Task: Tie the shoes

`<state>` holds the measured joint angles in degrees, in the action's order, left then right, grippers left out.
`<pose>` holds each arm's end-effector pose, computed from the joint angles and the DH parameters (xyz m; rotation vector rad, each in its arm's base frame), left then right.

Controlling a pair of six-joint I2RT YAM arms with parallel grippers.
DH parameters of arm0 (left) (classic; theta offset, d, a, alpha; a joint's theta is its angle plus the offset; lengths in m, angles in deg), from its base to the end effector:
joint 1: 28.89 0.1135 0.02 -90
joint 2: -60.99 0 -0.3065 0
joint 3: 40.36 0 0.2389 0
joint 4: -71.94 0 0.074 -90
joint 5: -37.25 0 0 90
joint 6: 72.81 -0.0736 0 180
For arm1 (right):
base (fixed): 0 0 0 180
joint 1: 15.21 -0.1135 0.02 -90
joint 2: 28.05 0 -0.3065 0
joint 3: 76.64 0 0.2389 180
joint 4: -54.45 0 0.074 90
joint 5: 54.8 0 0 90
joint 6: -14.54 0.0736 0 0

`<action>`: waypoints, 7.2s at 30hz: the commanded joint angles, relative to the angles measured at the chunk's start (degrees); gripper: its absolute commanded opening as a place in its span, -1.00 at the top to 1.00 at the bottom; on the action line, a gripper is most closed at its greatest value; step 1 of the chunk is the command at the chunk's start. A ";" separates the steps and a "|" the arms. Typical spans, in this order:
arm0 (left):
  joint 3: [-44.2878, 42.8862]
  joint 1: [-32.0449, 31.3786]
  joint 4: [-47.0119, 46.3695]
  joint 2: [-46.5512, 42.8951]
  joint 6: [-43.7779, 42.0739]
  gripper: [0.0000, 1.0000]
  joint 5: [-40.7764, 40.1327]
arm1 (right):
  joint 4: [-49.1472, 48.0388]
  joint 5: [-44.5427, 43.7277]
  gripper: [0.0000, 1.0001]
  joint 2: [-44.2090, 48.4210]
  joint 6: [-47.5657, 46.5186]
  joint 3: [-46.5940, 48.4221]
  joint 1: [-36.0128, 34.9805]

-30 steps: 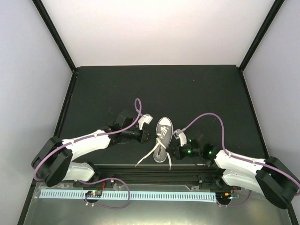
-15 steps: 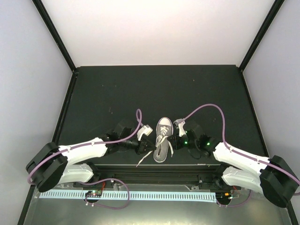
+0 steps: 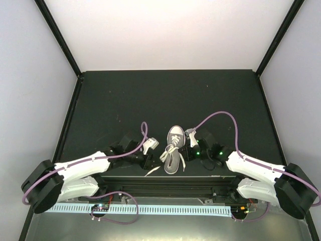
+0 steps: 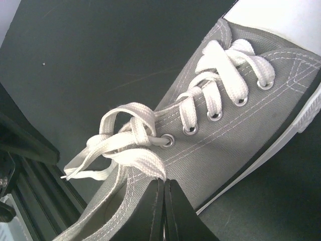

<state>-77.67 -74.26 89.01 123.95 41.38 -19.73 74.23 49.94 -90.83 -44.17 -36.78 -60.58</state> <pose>0.1090 -0.1675 0.1910 0.7781 2.3971 -1.2325 0.1318 0.1601 0.1946 -0.4447 2.4513 0.9279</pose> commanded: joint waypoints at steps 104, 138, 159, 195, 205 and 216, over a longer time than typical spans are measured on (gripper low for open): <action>-10.25 4.77 -6.93 10.99 5.81 0.25 -7.17 | -10.55 0.40 0.97 -9.20 2.82 3.07 -1.19; -14.00 6.71 -13.20 20.67 9.13 0.43 -4.94 | -10.84 1.08 0.97 -10.41 2.29 3.24 -1.10; -14.82 6.84 -14.10 23.74 8.09 0.44 0.29 | -7.99 -2.02 0.97 -12.15 3.26 4.38 -1.16; -12.74 6.13 -8.12 16.50 5.08 0.41 0.38 | -9.02 -2.08 0.97 -12.46 4.00 4.21 -1.17; -17.70 8.70 1.11 14.97 2.27 0.07 -6.07 | -9.01 -2.00 0.97 -12.27 3.88 4.12 -1.13; -22.74 8.94 2.17 25.61 1.40 0.16 -3.16 | -8.79 -2.02 0.97 -12.36 3.63 4.56 -1.16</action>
<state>-97.76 -65.69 89.97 147.68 43.93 -24.26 65.55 49.24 -103.01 -40.54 -33.28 -61.47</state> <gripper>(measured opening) 0.427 0.020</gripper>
